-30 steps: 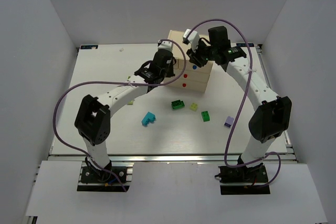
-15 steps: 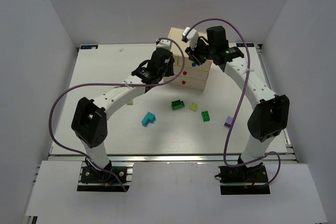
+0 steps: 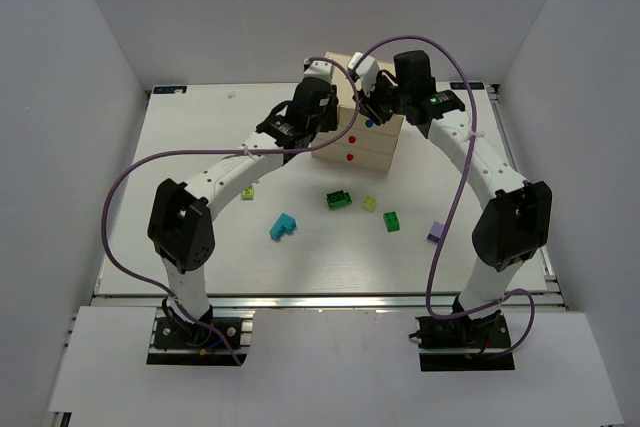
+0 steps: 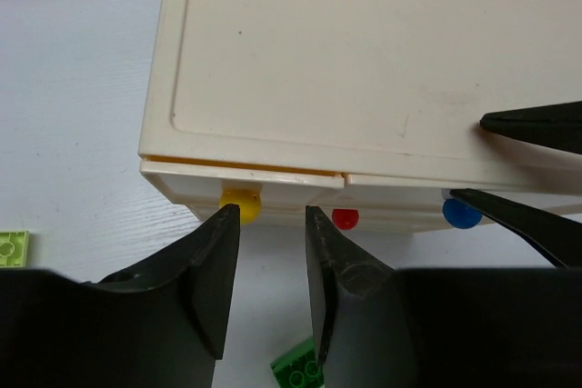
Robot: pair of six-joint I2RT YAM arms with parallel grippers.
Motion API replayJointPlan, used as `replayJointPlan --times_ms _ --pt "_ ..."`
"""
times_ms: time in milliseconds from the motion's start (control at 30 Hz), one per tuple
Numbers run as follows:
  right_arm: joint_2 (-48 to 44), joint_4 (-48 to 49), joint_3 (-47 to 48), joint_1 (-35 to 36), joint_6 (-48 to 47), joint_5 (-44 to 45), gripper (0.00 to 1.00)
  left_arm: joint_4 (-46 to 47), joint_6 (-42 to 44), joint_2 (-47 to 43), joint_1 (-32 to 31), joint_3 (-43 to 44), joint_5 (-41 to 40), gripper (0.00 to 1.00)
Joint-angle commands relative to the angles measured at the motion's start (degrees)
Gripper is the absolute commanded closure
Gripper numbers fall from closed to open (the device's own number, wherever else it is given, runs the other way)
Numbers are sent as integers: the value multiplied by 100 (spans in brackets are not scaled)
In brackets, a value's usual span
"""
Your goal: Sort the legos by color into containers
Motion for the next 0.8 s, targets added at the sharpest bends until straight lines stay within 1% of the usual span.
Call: replayJointPlan --times_ms 0,233,400,767 --pt "363 -1036 -402 -123 171 285 60 -150 93 81 42 280 -124 55" --pt "371 -1036 -411 -114 180 197 60 -124 93 2 42 51 -185 54" --pt "363 -1036 -411 -123 189 188 60 -106 128 81 42 78 -203 51" --pt "398 -1063 -376 -123 198 153 60 -115 154 213 95 201 -273 52"
